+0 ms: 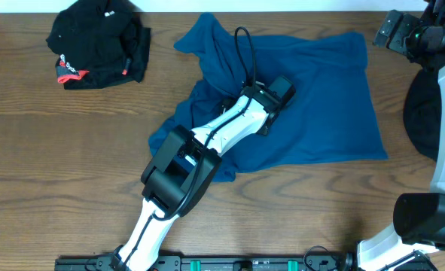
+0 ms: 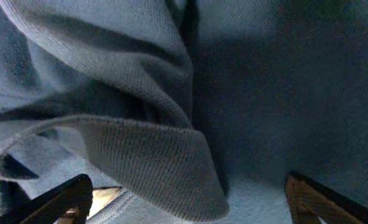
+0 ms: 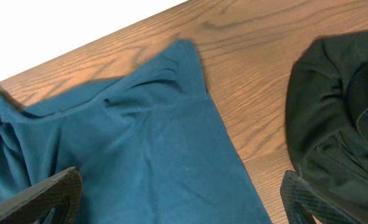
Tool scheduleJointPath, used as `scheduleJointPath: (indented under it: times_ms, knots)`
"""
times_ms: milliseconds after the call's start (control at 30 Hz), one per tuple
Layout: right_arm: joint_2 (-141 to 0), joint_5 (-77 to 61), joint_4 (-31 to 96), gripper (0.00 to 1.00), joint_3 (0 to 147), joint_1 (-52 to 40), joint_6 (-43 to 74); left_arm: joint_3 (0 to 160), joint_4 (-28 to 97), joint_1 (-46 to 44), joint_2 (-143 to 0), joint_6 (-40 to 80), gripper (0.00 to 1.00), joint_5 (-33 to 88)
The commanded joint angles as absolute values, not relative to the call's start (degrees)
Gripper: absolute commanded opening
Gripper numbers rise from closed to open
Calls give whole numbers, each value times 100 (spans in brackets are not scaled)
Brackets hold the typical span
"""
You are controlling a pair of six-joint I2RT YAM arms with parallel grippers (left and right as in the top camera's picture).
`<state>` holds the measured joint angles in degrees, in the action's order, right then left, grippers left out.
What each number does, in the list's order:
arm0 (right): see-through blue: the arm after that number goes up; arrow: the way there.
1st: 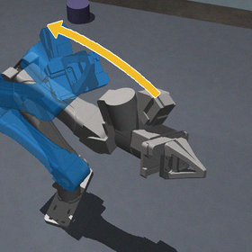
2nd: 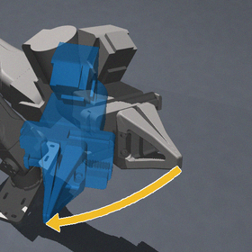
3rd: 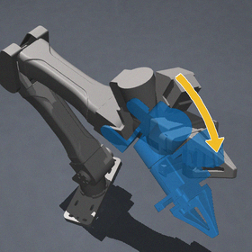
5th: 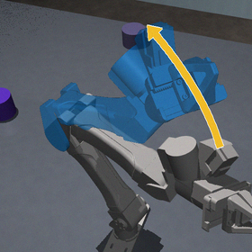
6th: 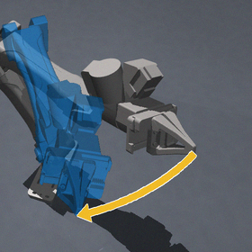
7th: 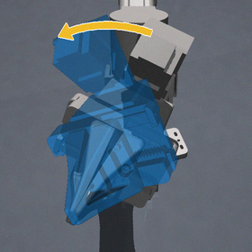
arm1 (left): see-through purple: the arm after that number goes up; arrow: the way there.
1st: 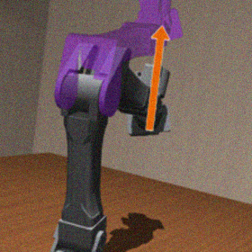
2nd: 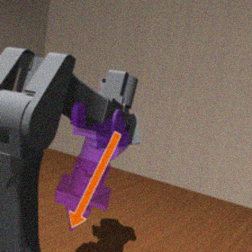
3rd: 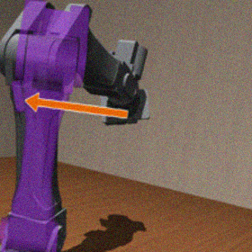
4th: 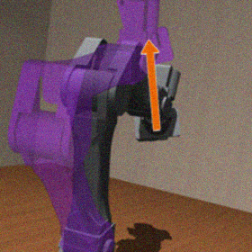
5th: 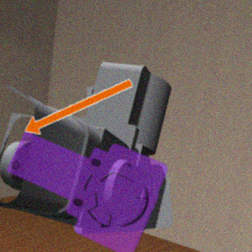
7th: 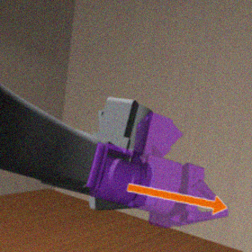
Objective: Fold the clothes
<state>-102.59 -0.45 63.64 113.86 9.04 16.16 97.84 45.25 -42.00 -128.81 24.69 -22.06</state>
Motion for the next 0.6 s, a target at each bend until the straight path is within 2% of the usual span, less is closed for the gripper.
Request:
scheduleJointPath:
  times_ms: [0, 333, 567]
  knots:
    - [-10125, -27, 6375, 99, 11391, 947, 1487, 9769, 4456, -4178, -12925, 2580, 99, -2303]
    - [-10125, -27, 6486, 99, 11391, 947, 1487, 9771, 4504, -3909, -13163, 2740, 98, -2272]
    - [-10125, -25, 6514, 99, 11391, 947, 1448, 9771, 4602, -3750, -13170, 2832, 88, -1870]
